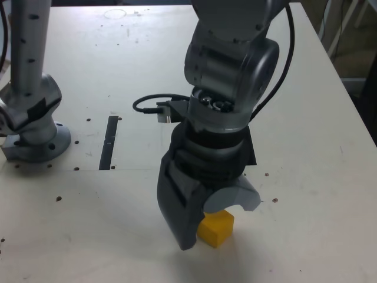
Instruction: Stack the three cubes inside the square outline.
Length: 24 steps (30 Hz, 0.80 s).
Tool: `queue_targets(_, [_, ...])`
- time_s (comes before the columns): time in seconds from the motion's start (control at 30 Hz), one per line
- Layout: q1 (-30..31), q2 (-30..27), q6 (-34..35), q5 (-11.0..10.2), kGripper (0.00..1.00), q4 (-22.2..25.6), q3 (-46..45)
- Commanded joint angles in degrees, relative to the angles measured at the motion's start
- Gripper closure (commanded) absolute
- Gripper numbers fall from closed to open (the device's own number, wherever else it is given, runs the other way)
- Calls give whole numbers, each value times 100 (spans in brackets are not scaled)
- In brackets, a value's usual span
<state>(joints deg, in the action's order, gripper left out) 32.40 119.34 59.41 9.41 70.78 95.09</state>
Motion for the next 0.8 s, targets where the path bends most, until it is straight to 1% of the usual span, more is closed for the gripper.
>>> queue_targets(0.0, [18, 59, 155, 11, 3, -138, 28])
queue_targets(0.1, [15, 79, 433, 2, 3, -315, -18])
queue_targets(0.27, [-30, 66, 899, -114, 1, -479, -201])
queue_targets(0.33, [-39, 48, 1020, -93, 1, -580, -359])
queue_targets(0.5, [-41, 53, 1233, 66, 2, -882, -662])
queue_targets(0.63, [-41, 119, 1372, 96, 4, -1026, -674])
queue_targets(0.77, [-41, 145, 1505, 91, 6, -1052, -668])
